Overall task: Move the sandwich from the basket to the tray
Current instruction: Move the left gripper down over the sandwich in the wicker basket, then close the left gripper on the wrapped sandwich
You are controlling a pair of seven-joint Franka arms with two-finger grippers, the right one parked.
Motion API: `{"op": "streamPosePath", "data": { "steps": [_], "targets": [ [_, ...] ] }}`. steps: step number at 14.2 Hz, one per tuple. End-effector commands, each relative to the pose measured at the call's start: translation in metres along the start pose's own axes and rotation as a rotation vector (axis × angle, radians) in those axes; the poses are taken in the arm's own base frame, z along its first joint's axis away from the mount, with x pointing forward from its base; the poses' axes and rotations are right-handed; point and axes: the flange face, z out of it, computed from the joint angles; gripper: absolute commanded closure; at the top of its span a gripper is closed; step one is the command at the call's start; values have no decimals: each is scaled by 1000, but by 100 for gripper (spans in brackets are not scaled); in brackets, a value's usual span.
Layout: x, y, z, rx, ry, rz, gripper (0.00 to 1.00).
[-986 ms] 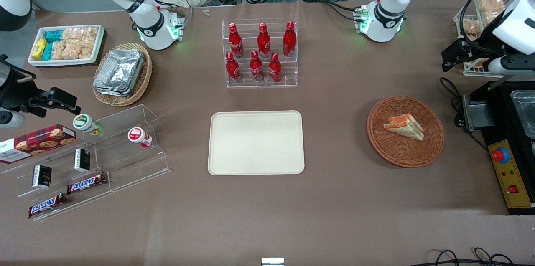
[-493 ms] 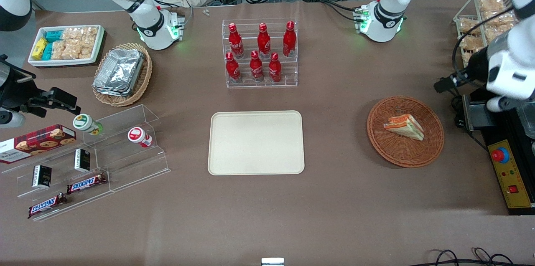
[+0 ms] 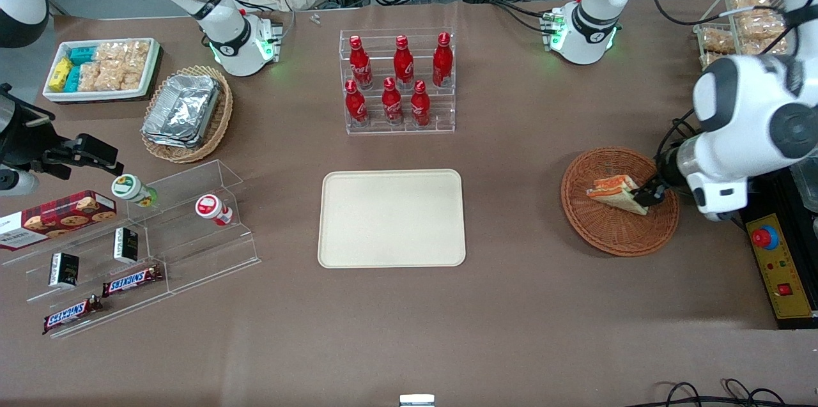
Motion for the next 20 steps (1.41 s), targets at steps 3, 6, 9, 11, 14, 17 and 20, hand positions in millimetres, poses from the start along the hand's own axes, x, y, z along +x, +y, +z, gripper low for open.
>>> {"op": "streamPosePath", "data": {
  "steps": [3,6,9,11,14,17,20],
  "targets": [
    [4,-16,84,-49,-10,-151,0],
    [6,-21,105,-26,-21,-198,0],
    [12,-15,126,-44,-8,-216,5],
    [13,-13,131,-57,0,-217,79],
    [13,-14,110,-73,7,-212,100],
    [0,-28,49,-43,-2,-163,100],
    [-39,-26,-24,-26,-5,9,100]
  ]
}}
